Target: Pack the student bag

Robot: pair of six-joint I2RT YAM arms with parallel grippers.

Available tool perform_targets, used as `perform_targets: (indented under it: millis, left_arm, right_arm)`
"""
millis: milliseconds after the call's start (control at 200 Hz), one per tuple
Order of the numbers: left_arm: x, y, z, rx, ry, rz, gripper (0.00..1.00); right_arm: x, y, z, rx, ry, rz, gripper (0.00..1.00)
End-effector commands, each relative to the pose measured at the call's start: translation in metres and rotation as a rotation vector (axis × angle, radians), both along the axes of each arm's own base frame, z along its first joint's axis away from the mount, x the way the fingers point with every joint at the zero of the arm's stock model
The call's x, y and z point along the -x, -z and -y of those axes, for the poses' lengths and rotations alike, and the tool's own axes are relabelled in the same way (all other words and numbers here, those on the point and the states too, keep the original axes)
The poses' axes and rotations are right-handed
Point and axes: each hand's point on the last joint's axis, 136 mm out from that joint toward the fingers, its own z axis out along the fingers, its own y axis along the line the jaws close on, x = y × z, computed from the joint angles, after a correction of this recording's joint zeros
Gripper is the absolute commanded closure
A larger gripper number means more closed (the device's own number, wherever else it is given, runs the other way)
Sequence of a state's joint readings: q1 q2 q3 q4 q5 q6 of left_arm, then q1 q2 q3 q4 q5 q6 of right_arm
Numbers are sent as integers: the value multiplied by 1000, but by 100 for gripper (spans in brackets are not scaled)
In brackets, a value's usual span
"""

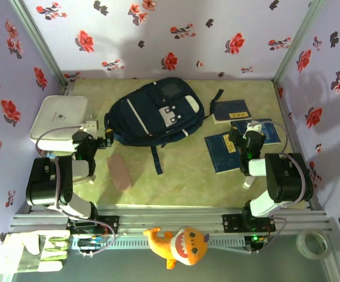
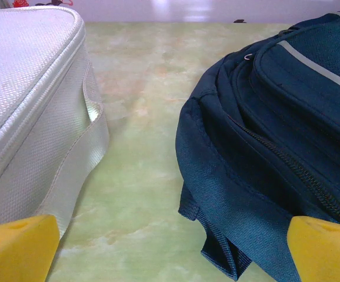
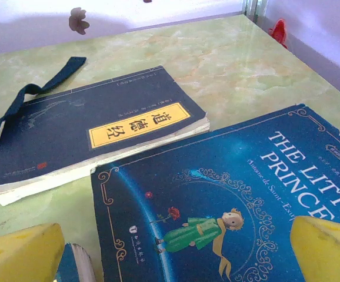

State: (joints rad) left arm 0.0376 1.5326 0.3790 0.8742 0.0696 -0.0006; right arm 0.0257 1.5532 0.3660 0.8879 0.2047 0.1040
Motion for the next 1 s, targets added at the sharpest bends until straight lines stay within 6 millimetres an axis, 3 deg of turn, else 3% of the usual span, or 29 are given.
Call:
perform_targets:
  millis: [0, 995]
  left_arm:
    - [-5, -3, -6, -9, -33, 10, 0]
    - [-5, -3, -9, 0, -51, 10, 0]
  right_arm:
    - [-6, -5, 1, 9, -6, 11, 1]
    - [-7, -4, 1, 2, -12, 7, 1]
